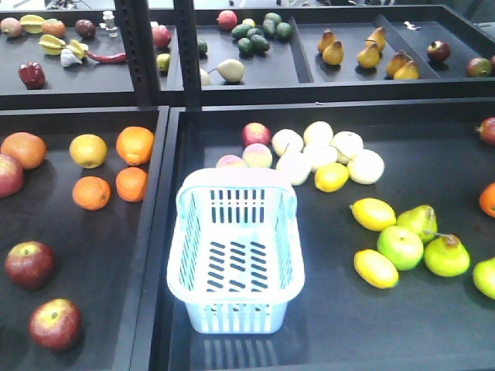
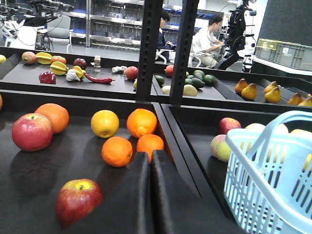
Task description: Pick three apples into basket with both arms
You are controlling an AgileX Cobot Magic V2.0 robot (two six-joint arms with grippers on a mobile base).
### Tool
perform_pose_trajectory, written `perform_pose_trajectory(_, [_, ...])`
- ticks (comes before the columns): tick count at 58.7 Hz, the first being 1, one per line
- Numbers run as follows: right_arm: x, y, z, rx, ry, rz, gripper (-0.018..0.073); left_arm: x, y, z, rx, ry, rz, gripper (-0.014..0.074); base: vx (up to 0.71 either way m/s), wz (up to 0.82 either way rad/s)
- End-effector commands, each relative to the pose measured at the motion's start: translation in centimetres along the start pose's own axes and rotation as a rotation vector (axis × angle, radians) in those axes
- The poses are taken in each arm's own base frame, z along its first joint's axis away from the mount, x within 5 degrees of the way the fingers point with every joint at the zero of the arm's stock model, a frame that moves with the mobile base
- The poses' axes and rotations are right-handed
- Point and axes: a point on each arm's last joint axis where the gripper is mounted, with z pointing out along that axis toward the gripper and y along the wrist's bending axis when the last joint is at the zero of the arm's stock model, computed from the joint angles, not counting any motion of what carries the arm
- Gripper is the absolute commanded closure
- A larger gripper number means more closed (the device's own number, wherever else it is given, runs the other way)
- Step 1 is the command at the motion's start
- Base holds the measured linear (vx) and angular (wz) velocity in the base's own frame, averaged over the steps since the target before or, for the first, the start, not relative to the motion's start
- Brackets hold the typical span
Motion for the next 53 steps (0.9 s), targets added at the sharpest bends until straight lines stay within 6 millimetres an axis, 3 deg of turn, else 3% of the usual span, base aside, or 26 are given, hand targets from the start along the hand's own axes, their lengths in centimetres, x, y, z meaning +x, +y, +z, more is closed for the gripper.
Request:
perform_pose_trajectory(1, [-0.17,0.08,0.17,-0.009,-0.041,-0.010,0.0564,-1.59,-0.20,-0.29,0.012,-0.112,-0.008,0.0602,0.09,0.11])
perform_pose_trajectory(53, [-0.17,0.08,0.17,-0.009,-0.041,-0.010,0.0564,-1.59,-0.20,-0.29,0.012,-0.112,-0.008,0.0602,0.05,0.07])
